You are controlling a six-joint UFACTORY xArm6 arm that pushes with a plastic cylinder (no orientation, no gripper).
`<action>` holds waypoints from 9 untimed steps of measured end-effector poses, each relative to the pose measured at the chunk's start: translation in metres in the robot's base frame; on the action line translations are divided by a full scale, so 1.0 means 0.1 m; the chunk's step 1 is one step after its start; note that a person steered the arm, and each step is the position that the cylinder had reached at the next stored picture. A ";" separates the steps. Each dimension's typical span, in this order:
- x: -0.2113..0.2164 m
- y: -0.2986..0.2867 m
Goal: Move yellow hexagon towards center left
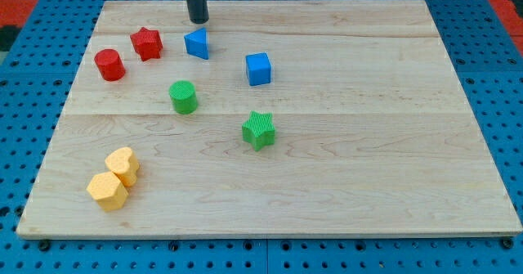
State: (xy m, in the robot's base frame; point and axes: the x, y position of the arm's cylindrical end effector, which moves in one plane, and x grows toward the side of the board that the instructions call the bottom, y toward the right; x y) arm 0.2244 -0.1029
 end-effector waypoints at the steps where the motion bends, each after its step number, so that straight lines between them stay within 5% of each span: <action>1: 0.17 0.85; 2: 0.76 2.05; 4: 3.28 2.18; 6: 3.94 0.52; 7: 3.78 -0.38; 9: 3.83 -0.97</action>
State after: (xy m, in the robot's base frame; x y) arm 0.6075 -0.1995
